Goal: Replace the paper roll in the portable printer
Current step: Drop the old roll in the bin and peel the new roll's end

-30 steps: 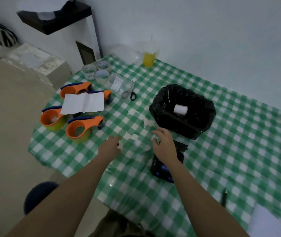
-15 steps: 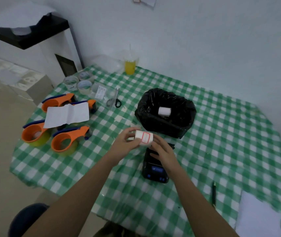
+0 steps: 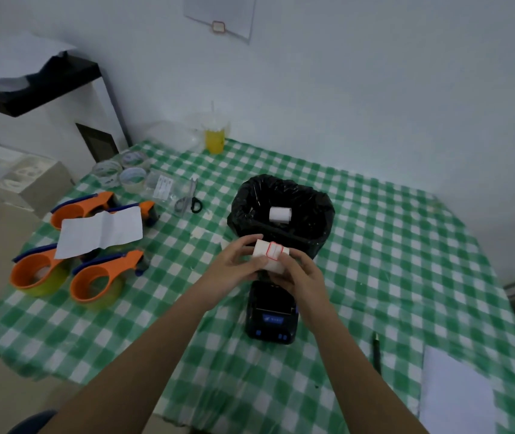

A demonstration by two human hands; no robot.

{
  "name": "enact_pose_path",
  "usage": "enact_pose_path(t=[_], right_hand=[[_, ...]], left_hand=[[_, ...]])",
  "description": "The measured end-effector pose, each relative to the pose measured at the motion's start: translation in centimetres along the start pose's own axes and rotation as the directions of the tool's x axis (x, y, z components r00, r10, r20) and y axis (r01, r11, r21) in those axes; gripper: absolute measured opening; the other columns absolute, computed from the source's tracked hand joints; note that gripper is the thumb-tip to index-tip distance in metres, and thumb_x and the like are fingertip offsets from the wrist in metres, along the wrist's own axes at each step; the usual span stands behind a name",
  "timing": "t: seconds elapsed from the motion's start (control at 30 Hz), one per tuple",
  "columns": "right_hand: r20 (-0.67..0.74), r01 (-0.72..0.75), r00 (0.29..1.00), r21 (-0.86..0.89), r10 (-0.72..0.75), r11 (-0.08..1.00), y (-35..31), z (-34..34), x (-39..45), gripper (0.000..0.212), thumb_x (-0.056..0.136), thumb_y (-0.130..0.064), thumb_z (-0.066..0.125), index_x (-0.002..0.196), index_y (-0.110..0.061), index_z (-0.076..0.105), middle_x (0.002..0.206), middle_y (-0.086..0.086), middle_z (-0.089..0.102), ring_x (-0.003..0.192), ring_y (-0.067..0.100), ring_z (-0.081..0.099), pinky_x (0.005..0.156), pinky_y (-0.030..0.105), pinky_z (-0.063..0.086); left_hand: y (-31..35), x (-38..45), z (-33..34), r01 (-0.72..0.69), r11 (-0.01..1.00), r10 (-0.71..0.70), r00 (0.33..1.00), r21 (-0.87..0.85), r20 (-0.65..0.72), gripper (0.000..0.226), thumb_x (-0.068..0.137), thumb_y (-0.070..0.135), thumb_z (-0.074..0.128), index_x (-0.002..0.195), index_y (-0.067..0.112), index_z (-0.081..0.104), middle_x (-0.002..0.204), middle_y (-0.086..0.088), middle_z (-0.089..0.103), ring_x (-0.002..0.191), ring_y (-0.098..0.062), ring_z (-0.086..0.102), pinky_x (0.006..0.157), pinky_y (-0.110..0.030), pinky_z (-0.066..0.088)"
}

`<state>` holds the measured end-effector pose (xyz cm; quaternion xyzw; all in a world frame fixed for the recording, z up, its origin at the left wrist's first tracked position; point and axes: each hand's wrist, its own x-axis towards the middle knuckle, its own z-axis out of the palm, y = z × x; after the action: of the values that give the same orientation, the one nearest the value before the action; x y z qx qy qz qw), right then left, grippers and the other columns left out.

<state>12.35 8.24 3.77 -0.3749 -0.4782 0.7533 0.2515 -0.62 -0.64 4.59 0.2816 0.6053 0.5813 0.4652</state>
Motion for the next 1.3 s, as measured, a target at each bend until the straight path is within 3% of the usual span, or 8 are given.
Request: enact_pose_path(t=[0.3,0.5,0.6,0.77,0.87,0.93,1.1,1.3], right_hand=[[0.035,0.127,0.992,-0.191,-0.123,0.973,-2.2,-0.2,-0.1,0.031,0.089,-0.021,0.057,0.120,-0.018,0.055,0.108,0.005,0.066,0.098,0.017,0.065,0.074,0.024,0.055],[0.091,0.141,0.988,-0.146,-0.128,0.979,-2.9,-0.1,-0.1,0.019,0.089,-0.015,0.059,0.106,-0.018,0.066,0.102,0.005,0.069,0.096,0.017,0.067,0.073,0.023,0.057],[0.042,0.173,0.985,-0.163,-0.168,0.971,-3.1,0.0,0.0,0.018,0.089,-0.015,0.058,0.105,-0.016,0.066,0.100,0.006,0.069,0.092,0.017,0.067,0.074,0.024,0.058],[-0.001,0.210,0.976,-0.239,-0.217,0.948,-3.0,-0.1,0.2,0.017,0.087,-0.018,0.061,0.102,-0.020,0.068,0.101,0.013,0.069,0.092,0.023,0.066,0.080,0.033,0.058],[-0.002,0.211,0.976,-0.250,-0.218,0.945,-3.1,-0.3,0.0,0.013,0.087,-0.021,0.062,0.098,-0.023,0.069,0.095,0.007,0.070,0.088,0.017,0.067,0.073,0.025,0.058],[0.004,0.211,0.976,-0.237,-0.217,0.948,-3.3,-0.4,-0.2,0.011,0.087,-0.020,0.061,0.093,-0.025,0.069,0.090,0.002,0.070,0.082,0.011,0.066,0.069,0.021,0.057],[0.033,0.204,0.979,-0.256,-0.203,0.945,-4.1,-0.5,-0.6,0.016,0.091,-0.020,0.055,0.085,-0.026,0.069,0.086,-0.008,0.067,0.076,0.000,0.064,0.064,0.018,0.054],[0.083,0.265,0.964,-0.360,-0.252,0.895,-4.7,-0.8,-0.8,0.014,0.091,-0.019,0.055,0.091,-0.027,0.067,0.090,0.006,0.066,0.081,0.014,0.058,0.070,0.029,0.051]], left_hand=[[1.8,0.7,0.0,-0.045,0.998,0.043,0.998,0.038,0.039,0.035,0.089,0.015,0.057,0.122,0.027,0.053,0.112,0.007,0.062,0.104,-0.012,0.062,0.084,-0.021,0.057],[2.4,1.2,0.1,-0.066,0.997,0.064,0.996,0.038,0.054,0.039,0.090,0.017,0.056,0.127,0.027,0.051,0.122,0.000,0.061,0.107,-0.011,0.061,0.084,-0.022,0.056],[2.4,1.4,0.3,-0.113,0.973,0.114,0.993,0.202,0.005,0.051,0.089,0.026,0.057,0.136,0.032,0.039,0.132,0.005,0.052,0.110,-0.009,0.056,0.081,-0.016,0.053],[2.3,1.8,0.5,-0.392,0.591,0.492,0.868,0.705,0.071,0.042,0.087,0.026,0.061,0.128,0.029,0.051,0.138,0.008,0.044,0.129,-0.009,0.034,0.102,-0.016,0.032],[2.6,2.3,0.3,-0.505,0.212,0.609,0.738,0.837,0.291,0.027,0.088,0.029,0.058,0.113,0.021,0.064,0.121,0.004,0.063,0.115,-0.013,0.045,0.099,-0.025,0.039],[3.0,2.5,0.3,-0.542,0.111,0.594,0.708,0.833,0.381,0.028,0.090,0.034,0.051,0.107,0.019,0.068,0.110,0.004,0.069,0.106,-0.014,0.053,0.091,-0.029,0.047],[3.7,1.9,0.8,-0.522,0.258,0.525,0.782,0.813,0.335,0.042,0.087,0.044,0.042,0.111,0.018,0.065,0.111,0.003,0.069,0.106,-0.016,0.059,0.092,-0.032,0.050],[4.7,1.8,1.2,-0.484,0.392,0.476,0.835,0.783,0.278,0.031,0.088,0.031,0.056,0.112,0.015,0.067,0.115,-0.001,0.069,0.109,-0.014,0.058,0.096,-0.022,0.041]])
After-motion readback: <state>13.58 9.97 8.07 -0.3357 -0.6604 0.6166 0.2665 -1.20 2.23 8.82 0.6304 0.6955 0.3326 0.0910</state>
